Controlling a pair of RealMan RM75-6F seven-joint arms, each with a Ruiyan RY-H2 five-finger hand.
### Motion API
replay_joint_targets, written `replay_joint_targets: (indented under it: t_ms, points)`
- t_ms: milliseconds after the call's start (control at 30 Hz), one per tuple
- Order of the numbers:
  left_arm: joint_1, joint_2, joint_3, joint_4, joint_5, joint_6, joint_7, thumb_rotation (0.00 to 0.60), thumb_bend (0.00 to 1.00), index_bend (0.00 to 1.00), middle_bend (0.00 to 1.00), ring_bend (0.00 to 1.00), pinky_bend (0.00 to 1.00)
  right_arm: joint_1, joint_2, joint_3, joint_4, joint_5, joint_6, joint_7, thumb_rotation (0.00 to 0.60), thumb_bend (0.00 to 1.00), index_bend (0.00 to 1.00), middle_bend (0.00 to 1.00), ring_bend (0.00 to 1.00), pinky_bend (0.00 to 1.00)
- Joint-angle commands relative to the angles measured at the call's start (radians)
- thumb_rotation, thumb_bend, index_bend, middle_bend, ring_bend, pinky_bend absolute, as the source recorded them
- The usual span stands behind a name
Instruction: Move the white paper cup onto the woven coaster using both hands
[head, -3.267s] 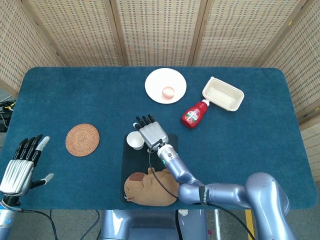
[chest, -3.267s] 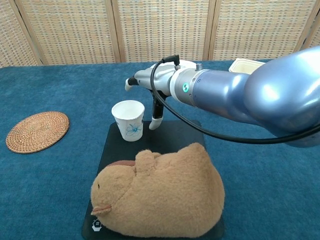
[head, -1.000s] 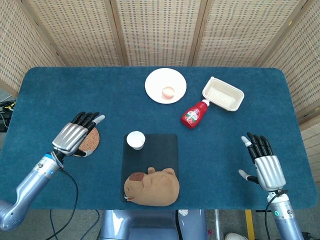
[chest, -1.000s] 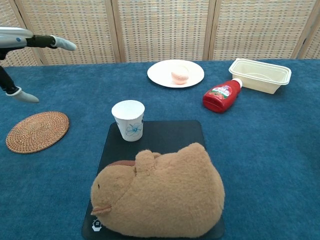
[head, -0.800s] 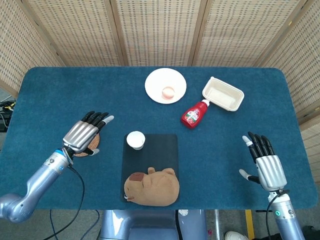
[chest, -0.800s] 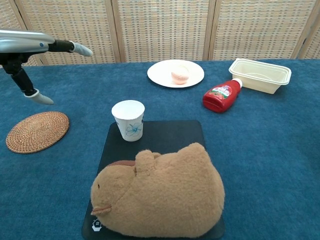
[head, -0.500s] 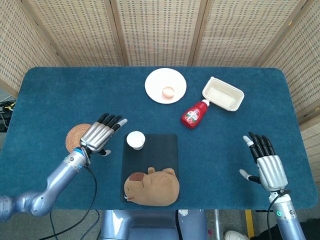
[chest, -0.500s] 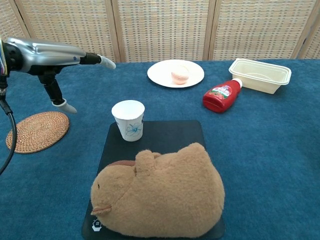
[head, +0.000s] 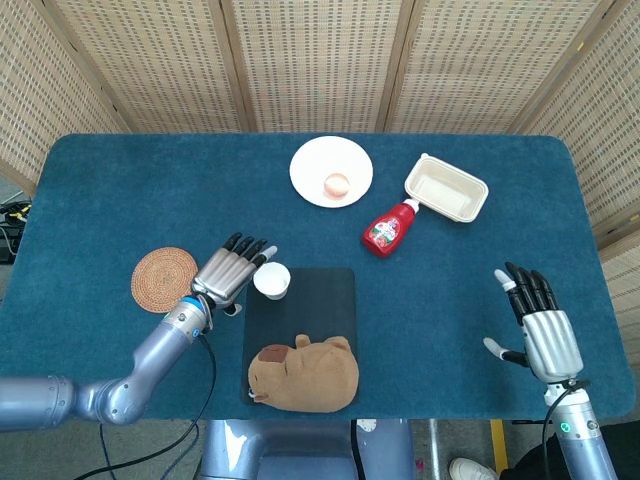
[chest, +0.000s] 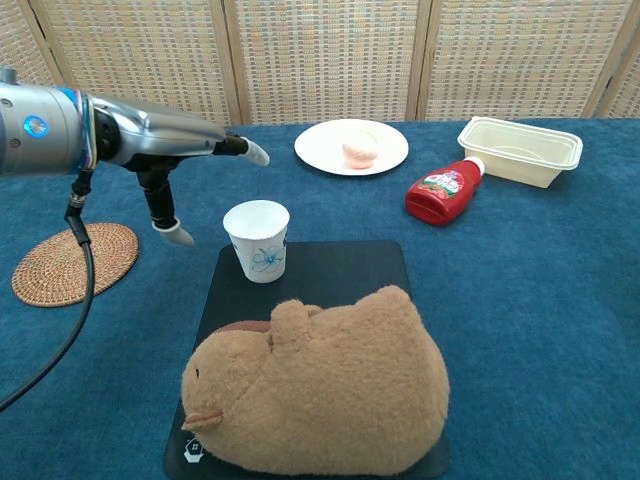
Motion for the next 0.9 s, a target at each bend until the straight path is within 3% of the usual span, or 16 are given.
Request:
replay_joint_targets:
  t_ms: [33, 267, 533, 900]
  points:
    - [-0.039, -0.035, 0.006, 0.026, -0.042, 0.012, 0.022, 0.6, 0.21, 0.0, 0.0, 0.0, 0.0, -0.005, 0.003, 0.006, 0.003, 0.0, -0.002, 0.013, 0.6, 0.05, 0.03, 0.0, 0.0, 0.0]
    - [-0.104, -0.093, 0.022, 0.073, -0.117, 0.032, 0.064, 0.6, 0.21, 0.02, 0.0, 0.0, 0.0, -0.012, 0.008, 0.021, 0.016, 0.004, -0.009, 0.053, 0.6, 0.05, 0.03, 0.0, 0.0, 0.0]
    - [-0.151, -0.144, 0.043, 0.117, -0.183, 0.041, 0.083, 0.6, 0.21, 0.17, 0.0, 0.0, 0.0, -0.018, 0.007, 0.031, 0.026, -0.002, -0.017, 0.068, 0.6, 0.05, 0.03, 0.0, 0.0, 0.0]
    - [-0.156, -0.16, 0.07, 0.147, -0.179, 0.042, 0.053, 0.6, 0.26, 0.26, 0.0, 0.0, 0.0, -0.023, 0.006, 0.04, 0.026, -0.008, -0.023, 0.07, 0.6, 0.05, 0.03, 0.0, 0.0, 0.0]
